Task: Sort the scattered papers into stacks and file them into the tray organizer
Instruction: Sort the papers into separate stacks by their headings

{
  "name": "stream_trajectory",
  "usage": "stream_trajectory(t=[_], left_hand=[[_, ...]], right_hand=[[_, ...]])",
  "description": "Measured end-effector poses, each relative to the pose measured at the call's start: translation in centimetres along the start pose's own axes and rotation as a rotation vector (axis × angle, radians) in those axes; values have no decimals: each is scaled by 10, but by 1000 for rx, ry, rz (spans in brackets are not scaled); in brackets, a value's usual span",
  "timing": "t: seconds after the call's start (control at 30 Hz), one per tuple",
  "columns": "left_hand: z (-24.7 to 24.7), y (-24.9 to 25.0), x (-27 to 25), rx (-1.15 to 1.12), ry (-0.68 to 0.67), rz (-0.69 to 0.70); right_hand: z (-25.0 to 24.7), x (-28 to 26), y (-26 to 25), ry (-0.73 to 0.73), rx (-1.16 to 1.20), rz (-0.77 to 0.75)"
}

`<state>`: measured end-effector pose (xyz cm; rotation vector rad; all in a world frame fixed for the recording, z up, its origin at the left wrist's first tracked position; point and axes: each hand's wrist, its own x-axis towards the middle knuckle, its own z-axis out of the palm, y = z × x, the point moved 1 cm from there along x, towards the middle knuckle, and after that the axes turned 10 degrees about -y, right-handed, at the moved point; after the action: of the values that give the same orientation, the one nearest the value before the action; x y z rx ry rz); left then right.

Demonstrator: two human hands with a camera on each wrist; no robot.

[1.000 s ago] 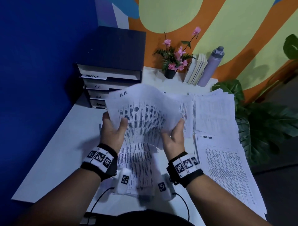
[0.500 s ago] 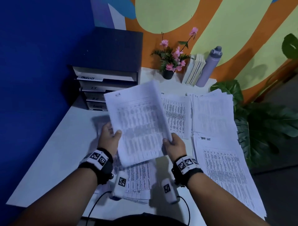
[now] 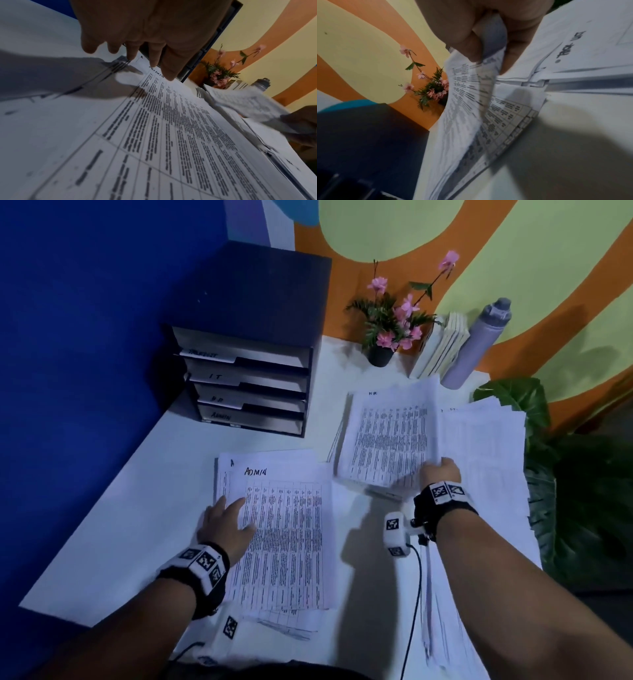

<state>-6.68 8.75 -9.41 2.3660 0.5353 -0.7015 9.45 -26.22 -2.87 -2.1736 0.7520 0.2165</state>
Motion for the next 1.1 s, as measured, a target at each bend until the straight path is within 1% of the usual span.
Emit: stream_trajectory(t=[0.07,0.1,0.17,0.23,0.3,0.33,0.37,0.4,0.5,0.6,0.7,0.8,0.87,0.97,1.03,1.1], left_hand=[[1,-1,-2,-53,-4,-18],[0,-2,-3,-74,0,-30],[-2,-4,-3,-62,25,-50],[-5,-6,-3,-47,47,-66],[-10,-9,-3,-61,54,-62],[-12,-10,-3,-64,60,-48],[-14,-11,-2,-69,68,-32],[-16,-13,-2,-84,70,-17],[-20,-20,-4,-127,98,30],[-26,-32,-5,-141,168,75],[-35,-49,-2,-169,185,50],[-41,-63,-3,-211,210,52],[-44,-69,-6,-247,232,67],[-47,-73,-8,-247,256,112],[-47,-72,-9,-255,240,131],[-45,-69,-9,-267,175,95]], right_hand=[[4,-4,-2,43,-119,24],[7,-11,-3,41,-157,-2],[22,-26,1,-33,-142,-116],[41,-49,10,-198,-135,-205],[67,-73,26,-393,-240,-208],[80,-84,34,-474,-280,-184],[91,-94,41,-529,-300,-184],[103,-102,47,-554,-331,-201],[124,-121,48,-564,-434,-307],[138,-136,38,-593,-479,-333],[151,-145,29,-625,-551,-360],[162,-154,22,-618,-546,-360],[167,-159,20,-581,-506,-353],[170,-163,20,-557,-478,-347],[169,-162,21,-573,-482,-350],[166,-159,22,-591,-468,-349]])
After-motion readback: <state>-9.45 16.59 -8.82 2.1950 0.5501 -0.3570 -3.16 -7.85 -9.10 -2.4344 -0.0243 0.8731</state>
